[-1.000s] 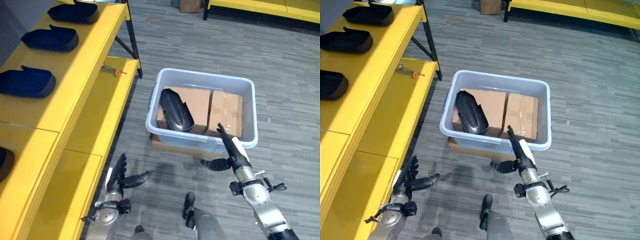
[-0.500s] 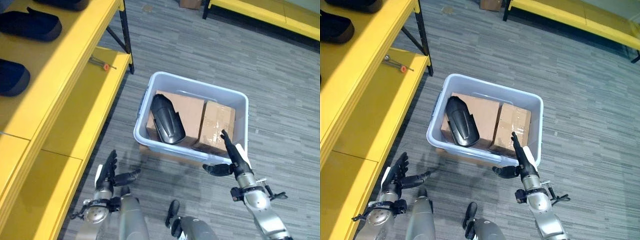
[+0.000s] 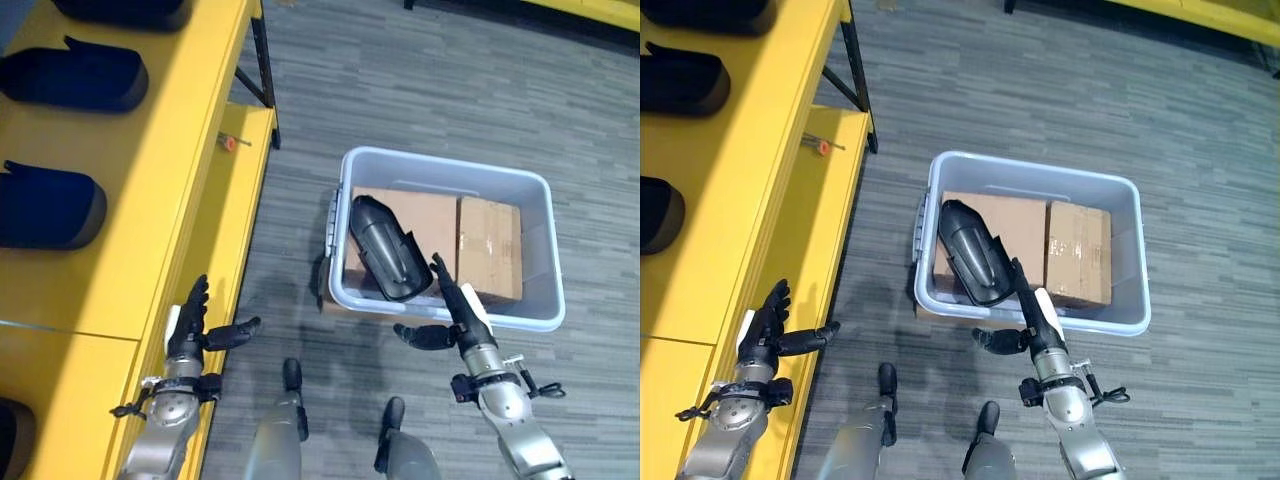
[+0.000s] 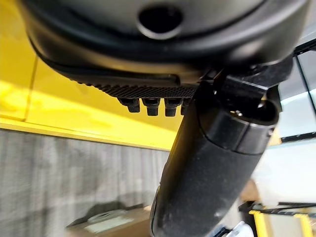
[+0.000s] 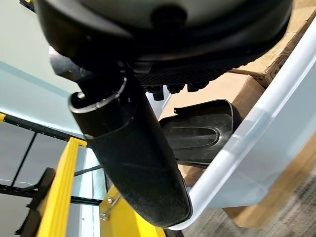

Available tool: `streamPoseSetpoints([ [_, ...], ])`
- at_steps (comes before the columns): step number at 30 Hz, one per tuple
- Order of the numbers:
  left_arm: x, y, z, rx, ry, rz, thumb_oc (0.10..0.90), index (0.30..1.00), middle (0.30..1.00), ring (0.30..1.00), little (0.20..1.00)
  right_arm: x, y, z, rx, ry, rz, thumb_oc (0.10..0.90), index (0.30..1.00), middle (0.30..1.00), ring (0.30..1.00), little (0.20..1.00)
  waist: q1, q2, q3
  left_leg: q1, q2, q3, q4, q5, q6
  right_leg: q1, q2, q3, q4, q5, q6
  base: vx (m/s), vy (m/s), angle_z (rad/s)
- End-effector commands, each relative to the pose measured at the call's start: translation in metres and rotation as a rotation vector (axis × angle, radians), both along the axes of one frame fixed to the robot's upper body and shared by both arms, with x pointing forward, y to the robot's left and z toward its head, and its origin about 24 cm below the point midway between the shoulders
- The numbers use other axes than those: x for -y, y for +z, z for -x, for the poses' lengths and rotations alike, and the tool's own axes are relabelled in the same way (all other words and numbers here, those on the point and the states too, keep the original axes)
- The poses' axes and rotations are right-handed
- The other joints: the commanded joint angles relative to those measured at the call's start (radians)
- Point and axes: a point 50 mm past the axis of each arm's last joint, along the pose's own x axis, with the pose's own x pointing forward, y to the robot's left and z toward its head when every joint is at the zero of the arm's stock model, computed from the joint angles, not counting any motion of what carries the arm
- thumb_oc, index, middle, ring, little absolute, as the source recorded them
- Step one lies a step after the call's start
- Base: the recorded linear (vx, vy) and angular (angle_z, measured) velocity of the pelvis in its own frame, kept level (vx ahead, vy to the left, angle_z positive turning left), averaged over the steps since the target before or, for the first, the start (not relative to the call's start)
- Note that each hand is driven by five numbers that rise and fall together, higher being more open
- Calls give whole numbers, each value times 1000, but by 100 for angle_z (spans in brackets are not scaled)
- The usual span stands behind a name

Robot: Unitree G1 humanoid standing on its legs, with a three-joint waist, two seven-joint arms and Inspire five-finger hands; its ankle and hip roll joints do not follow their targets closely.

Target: Move parts from the plastic box to the shelf.

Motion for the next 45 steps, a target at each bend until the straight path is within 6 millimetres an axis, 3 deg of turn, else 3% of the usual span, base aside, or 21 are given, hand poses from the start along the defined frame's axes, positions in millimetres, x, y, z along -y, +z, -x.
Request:
streamPoseSetpoints([
  [1,9,24,1,152,-34,2,900,1000,1000,1000,1000,17,44,-8,230,-45,52,900,1000,1000,1000,1000,-13,10,-37,78,131,-45,44,-89,-65,-50,-9,-3,35,39,11,-57,-9,0],
  [8,13,32,-5,193,-42,7,900,1000,1000,1000,1000,18,76,-22,365,-39,117,900,1000,1000,1000,1000,-9,13,-1,58,145,-48,23,-54,-84,-88,-7,-12,47,40,4,-57,-52,-1],
  [9,14,34,-7,203,-44,15,900,1000,1000,1000,1000,16,101,-28,464,-19,154,900,1000,1000,1000,1000,0,19,18,50,154,-53,7,-33,-95,-105,-2,-17,52,39,0,-52,-79,8],
  [13,14,35,-6,206,-48,18,900,1000,1000,1000,1000,12,125,-32,557,15,188,900,1000,1000,1000,1000,7,27,36,46,163,-57,-18,-9,-107,-120,6,-25,59,37,-4,-48,-90,7],
  [16,15,38,-8,212,-71,19,900,1000,1000,1000,1000,4,158,-41,667,82,282,900,1000,1000,1000,1000,22,37,56,42,177,-59,-42,17,-123,-138,13,-36,71,30,-8,-53,-118,4],
  [17,16,39,-8,217,-85,20,900,1000,1000,1000,1000,0,176,-45,721,115,358,900,1000,1000,1000,1000,28,44,72,40,185,-60,-53,28,-132,-152,15,-39,93,18,-11,-64,-92,2],
  [18,16,39,-8,219,-85,21,900,1000,1000,1000,1000,0,176,-45,722,115,358,900,1000,1000,1000,1000,27,44,71,37,184,-61,-55,32,-131,-155,15,-40,91,21,-12,-59,-93,0],
  [23,19,47,-12,244,-126,21,900,1000,1000,1000,1000,-1,222,-59,821,132,642,900,1000,1000,1000,1000,51,69,104,19,202,-72,-83,72,-154,-199,22,-57,154,-10,-26,-45,-97,5],
  [34,28,49,-16,260,-176,42,900,1000,1000,1000,1000,12,246,-84,795,53,844,900,1000,1000,1000,1000,67,106,112,-17,224,-80,-132,115,-168,-279,36,-75,207,-32,-39,-17,-75,4],
  [38,32,49,-16,264,-201,55,900,1000,1000,1000,1000,23,257,-100,719,28,1043,900,1000,1000,1000,1000,74,127,112,-64,227,-77,-146,131,-170,-353,29,-81,232,-30,-40,-14,-34,-2],
  [45,33,48,-16,265,-203,59,900,1000,1000,1000,1000,38,262,-112,627,-9,1137,900,1000,1000,1000,1000,78,143,112,-104,221,-76,-152,140,-171,-407,18,-86,253,-26,-39,5,-10,3],
])
